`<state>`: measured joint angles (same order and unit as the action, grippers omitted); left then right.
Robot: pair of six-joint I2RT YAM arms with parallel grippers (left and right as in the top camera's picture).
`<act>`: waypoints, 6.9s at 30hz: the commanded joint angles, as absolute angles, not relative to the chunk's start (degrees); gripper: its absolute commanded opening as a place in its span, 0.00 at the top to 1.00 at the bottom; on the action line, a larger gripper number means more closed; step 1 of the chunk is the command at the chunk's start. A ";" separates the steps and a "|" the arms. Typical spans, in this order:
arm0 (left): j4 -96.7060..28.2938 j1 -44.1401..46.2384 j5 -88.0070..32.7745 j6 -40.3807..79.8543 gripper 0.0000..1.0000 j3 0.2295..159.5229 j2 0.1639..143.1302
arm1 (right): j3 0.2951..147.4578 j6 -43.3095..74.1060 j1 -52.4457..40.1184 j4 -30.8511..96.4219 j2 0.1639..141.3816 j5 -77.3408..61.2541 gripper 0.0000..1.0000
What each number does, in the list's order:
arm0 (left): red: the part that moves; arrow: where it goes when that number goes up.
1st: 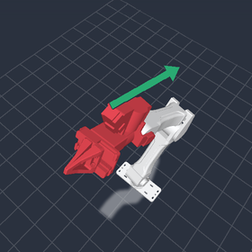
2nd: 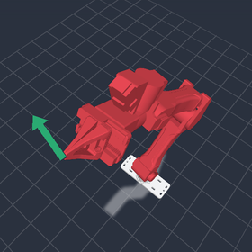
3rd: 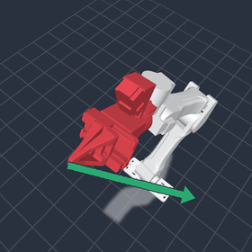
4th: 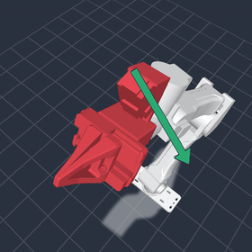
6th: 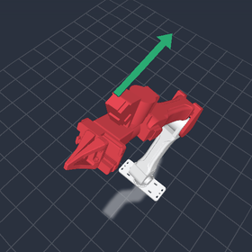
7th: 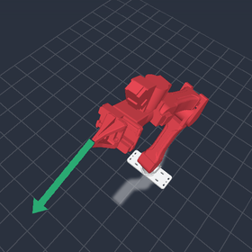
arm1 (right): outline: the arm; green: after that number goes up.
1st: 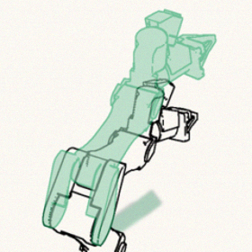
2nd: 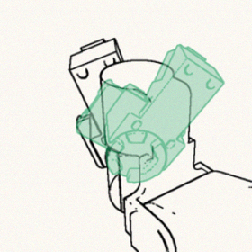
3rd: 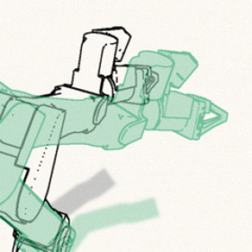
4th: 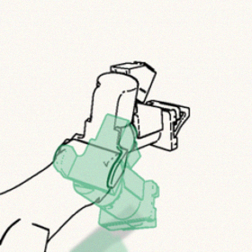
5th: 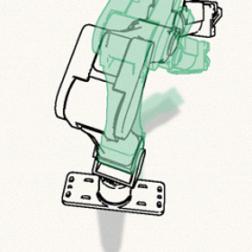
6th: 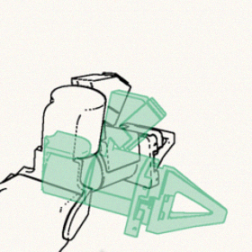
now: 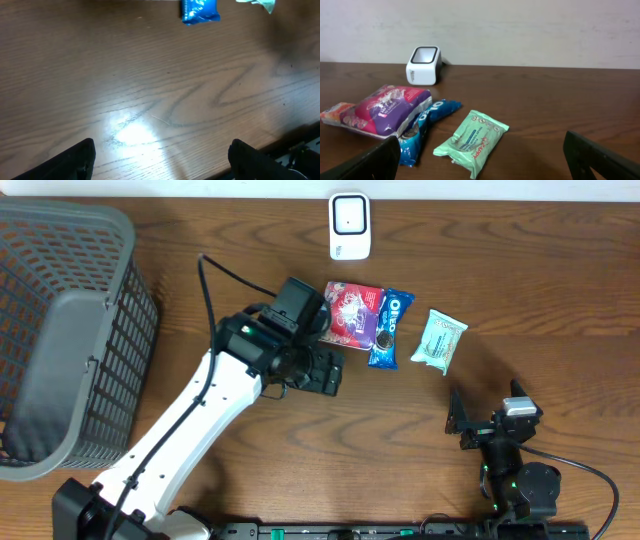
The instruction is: Scan the item barcode
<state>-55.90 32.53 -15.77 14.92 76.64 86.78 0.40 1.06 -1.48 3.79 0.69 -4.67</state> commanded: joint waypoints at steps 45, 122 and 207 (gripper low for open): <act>-38.24 27.40 8.56 15.09 0.14 77.03 87.24 | 0.32 1.87 -1.91 3.99 0.38 -4.58 0.01; -52.66 19.57 14.00 21.71 0.14 77.03 87.33 | 74.13 18.26 -10.57 45.58 100.16 3.97 0.01; -52.66 19.57 13.98 21.71 0.14 77.03 87.33 | 71.90 13.08 10.48 41.19 109.38 -48.45 0.27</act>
<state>-52.51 19.66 12.86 21.19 76.62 86.96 71.35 6.42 12.45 41.87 109.84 -48.77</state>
